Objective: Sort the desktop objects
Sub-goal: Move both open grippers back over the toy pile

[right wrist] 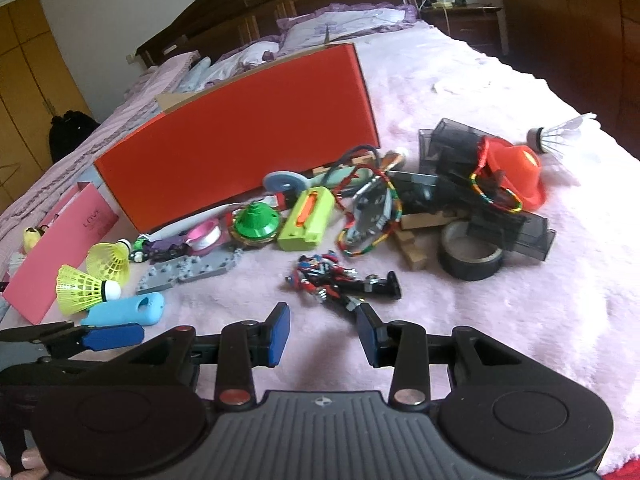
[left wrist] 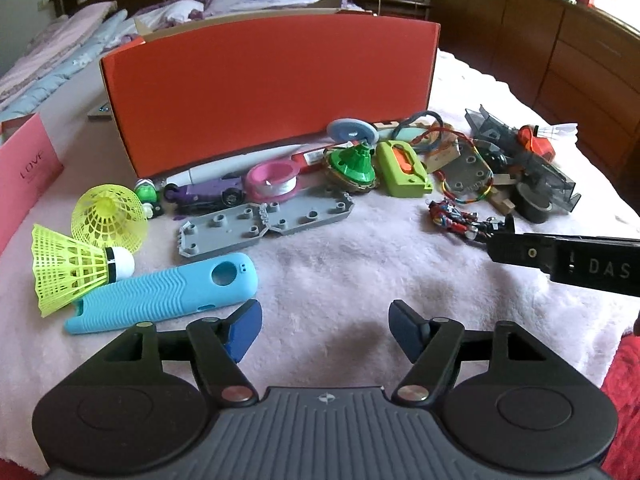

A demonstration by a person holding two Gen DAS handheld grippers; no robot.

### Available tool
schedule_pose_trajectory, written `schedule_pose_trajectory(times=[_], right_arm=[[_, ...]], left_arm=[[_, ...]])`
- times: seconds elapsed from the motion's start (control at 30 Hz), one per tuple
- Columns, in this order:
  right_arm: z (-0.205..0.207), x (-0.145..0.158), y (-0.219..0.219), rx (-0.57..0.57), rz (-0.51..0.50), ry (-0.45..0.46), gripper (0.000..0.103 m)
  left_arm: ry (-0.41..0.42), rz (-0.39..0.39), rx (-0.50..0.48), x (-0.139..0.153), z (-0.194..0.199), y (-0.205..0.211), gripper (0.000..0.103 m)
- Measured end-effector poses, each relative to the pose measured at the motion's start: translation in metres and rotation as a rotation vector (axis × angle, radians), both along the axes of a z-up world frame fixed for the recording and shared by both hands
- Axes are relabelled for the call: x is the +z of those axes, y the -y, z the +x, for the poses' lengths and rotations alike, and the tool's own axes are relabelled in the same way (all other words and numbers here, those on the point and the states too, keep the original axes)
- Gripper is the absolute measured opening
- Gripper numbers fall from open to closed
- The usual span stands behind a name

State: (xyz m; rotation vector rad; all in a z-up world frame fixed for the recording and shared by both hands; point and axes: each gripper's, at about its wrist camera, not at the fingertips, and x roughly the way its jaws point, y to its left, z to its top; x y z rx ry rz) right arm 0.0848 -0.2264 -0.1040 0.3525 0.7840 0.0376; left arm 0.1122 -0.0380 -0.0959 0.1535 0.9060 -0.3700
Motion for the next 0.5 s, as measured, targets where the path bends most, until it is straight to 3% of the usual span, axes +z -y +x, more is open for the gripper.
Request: schedule_pose_trajectory(times=[0.5], right_arm=[[0.0011, -0.0042, 0.0056, -0.025, -0.007, 0.006, 0.041]], left_arm=[[0.007, 0.006, 0.015, 0.0011, 0.001, 0.0001, 0.072]])
